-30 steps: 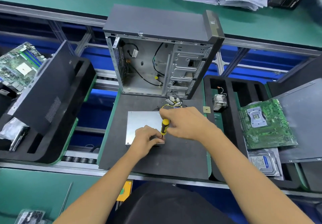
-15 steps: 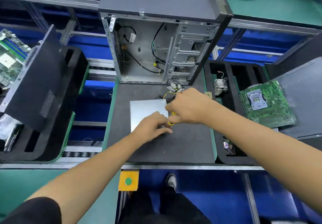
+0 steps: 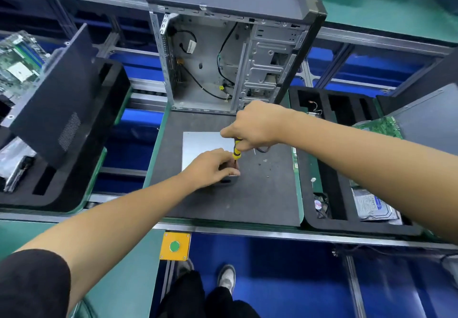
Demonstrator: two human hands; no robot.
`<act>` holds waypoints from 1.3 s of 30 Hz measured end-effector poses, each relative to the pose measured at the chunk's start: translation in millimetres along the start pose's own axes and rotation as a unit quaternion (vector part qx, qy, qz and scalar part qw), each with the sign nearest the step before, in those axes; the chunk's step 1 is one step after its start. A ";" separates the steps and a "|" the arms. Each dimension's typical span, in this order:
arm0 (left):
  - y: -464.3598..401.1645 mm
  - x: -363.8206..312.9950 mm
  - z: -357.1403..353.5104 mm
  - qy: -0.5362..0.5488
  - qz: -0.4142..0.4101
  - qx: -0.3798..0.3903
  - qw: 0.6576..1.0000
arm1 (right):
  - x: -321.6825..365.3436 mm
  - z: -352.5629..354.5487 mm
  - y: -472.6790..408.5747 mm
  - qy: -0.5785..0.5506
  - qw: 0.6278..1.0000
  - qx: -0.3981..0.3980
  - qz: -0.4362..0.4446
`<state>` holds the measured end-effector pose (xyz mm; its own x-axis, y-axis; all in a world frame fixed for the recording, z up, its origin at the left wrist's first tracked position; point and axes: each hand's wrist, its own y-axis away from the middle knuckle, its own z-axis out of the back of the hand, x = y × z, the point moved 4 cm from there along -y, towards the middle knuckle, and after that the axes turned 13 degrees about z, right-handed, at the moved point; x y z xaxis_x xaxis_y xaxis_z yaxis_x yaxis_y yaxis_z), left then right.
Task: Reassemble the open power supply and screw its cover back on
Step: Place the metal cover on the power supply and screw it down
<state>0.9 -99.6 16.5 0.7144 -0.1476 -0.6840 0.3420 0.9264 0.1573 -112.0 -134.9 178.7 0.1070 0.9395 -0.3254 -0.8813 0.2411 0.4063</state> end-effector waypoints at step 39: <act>-15.0 0.2 -5.6 -0.236 -0.156 -0.010 0.959 | 4.8 -7.7 -0.3 0.011 0.996 -0.068 0.057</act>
<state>-7.5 -111.6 10.0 0.7779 -0.5543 -0.2959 0.5754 0.8176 -0.0190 -114.8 -132.3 170.5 -0.0064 0.9532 -0.3022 -0.9413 0.0963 0.3236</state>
